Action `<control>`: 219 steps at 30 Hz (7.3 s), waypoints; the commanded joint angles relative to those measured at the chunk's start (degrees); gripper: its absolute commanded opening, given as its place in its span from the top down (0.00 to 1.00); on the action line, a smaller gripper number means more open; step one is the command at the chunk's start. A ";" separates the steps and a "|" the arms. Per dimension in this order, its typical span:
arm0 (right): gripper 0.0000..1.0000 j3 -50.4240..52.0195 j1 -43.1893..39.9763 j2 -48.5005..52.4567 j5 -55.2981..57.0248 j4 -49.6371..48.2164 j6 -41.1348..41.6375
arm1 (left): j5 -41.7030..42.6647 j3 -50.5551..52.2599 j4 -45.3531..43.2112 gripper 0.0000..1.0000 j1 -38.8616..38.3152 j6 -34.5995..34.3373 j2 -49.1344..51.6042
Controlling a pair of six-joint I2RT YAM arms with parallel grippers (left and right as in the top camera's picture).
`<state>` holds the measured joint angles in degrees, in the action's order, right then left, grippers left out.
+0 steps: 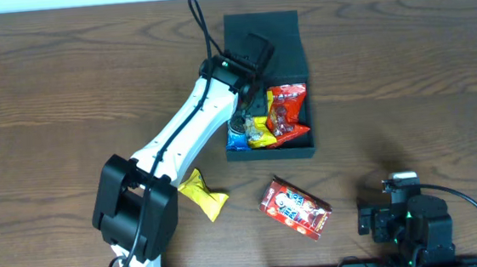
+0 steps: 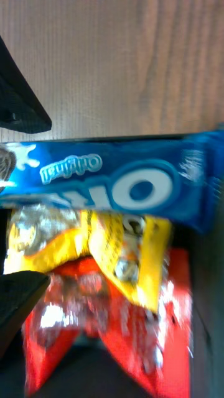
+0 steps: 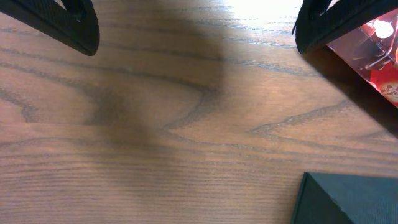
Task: Pack container
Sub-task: 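Lower the Oreo pack into the box's left side and release, then move the left gripper to the red Hello Panda box, then grasp the red Meiji Hello Panda box with the left gripper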
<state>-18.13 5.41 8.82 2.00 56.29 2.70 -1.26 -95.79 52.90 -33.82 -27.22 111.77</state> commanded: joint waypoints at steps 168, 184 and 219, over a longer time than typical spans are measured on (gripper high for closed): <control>0.01 0.24 -0.50 -0.42 -0.13 0.20 -0.66 | 8.11 27.34 -14.19 0.09 -29.64 -78.29 -2.60; 0.01 0.24 -0.50 -0.42 -0.11 0.20 -0.66 | 8.15 27.34 -14.43 0.36 -29.97 -78.27 -2.47; 0.01 0.24 -0.50 -0.42 -0.13 0.20 -0.66 | 8.31 27.06 -14.34 0.67 -29.99 -77.99 -3.06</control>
<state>-18.13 5.41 8.82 1.93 56.29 2.70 7.75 -68.90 38.35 -63.61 -105.21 108.22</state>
